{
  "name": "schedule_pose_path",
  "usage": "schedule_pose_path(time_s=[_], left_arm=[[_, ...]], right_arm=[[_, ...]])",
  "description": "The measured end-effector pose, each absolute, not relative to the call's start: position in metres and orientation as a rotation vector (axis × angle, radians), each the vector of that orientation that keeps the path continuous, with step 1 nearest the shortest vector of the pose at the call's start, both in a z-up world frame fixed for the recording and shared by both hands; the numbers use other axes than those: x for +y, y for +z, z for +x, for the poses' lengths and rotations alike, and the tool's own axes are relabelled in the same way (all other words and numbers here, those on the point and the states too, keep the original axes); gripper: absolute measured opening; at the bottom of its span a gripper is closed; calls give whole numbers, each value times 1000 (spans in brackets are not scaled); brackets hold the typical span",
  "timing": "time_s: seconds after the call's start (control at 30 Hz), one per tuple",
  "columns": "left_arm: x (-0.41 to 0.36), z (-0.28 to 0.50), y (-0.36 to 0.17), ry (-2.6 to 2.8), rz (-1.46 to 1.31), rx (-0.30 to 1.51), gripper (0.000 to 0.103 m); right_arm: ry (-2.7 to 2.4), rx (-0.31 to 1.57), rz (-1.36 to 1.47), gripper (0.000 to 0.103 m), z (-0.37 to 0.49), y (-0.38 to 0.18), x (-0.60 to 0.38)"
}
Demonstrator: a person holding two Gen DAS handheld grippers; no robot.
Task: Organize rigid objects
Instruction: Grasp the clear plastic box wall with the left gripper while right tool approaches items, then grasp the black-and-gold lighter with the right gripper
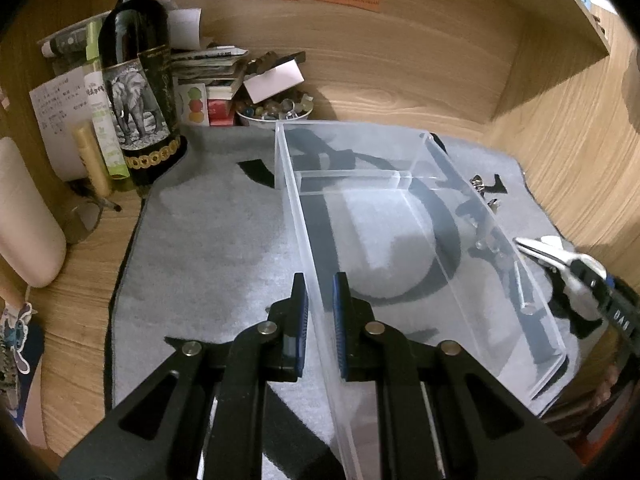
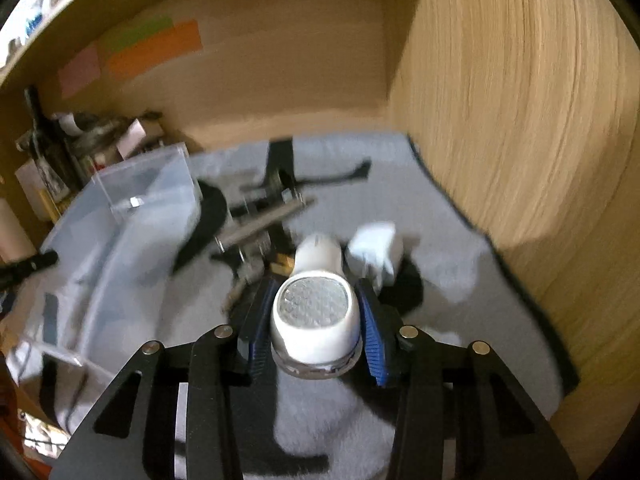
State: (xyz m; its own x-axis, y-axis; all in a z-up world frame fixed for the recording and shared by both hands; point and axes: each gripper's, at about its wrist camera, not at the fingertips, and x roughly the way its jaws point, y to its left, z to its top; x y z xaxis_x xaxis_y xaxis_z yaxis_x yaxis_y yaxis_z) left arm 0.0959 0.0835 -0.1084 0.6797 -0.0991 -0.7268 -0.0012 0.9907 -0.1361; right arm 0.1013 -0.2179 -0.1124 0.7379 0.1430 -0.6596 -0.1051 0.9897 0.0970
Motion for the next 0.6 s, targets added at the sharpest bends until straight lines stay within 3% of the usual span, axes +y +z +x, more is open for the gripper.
schedule_pose_path(time_s=[0.4, 0.47, 0.5, 0.6], left_arm=[[86, 97, -106, -52, -135, 798, 13], [87, 96, -105, -52, -142, 786, 13], [88, 96, -105, -53, -147, 783, 13], [90, 98, -104, -59, -164, 776, 13]], right_arm=[[206, 559, 17, 35, 142, -57, -196], [230, 532, 0, 30, 144, -48, -186], [256, 516, -16, 12, 146, -42, -179], [311, 488, -54, 9, 155, -25, -160]])
